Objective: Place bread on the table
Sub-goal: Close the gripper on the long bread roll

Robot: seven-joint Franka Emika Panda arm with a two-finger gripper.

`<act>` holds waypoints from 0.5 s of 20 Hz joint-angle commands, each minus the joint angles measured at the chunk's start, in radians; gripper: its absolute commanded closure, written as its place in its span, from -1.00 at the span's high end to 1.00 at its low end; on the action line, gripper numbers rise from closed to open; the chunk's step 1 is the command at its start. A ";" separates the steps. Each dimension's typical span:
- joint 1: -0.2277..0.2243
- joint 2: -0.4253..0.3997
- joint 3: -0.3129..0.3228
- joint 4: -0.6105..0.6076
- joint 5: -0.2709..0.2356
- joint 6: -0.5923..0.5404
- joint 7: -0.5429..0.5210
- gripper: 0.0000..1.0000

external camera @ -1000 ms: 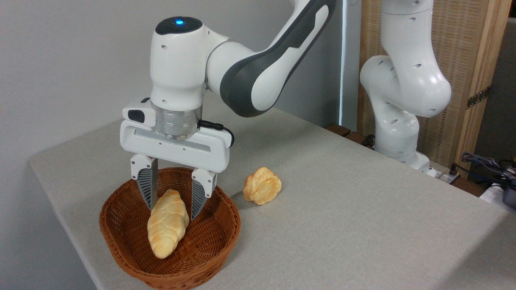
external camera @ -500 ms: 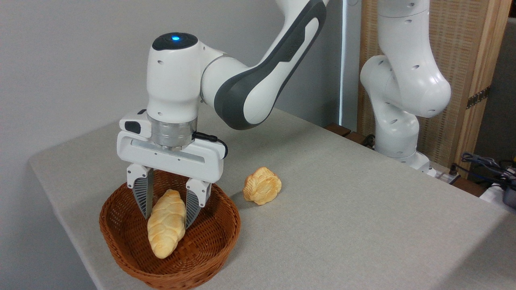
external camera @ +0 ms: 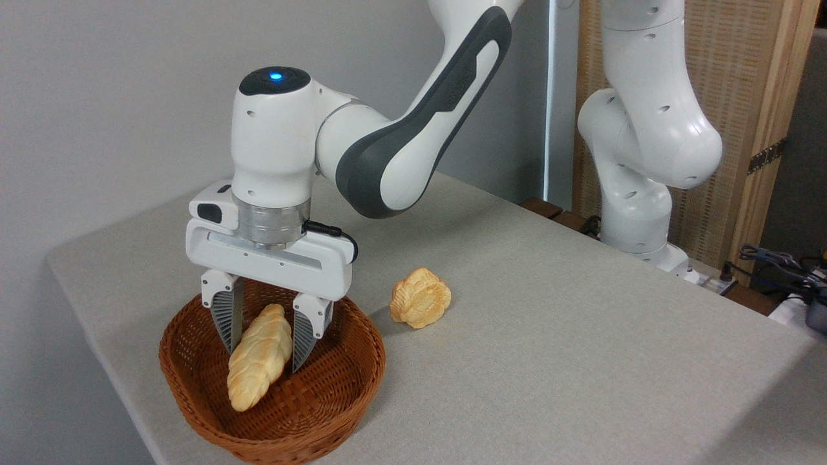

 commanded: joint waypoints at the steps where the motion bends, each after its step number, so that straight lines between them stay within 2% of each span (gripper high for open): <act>1: -0.002 0.010 -0.003 0.007 0.034 0.015 0.003 0.43; 3: -0.002 0.010 -0.003 0.007 0.035 0.015 0.005 0.11; 10: -0.002 0.010 -0.003 0.008 0.033 0.016 0.003 0.07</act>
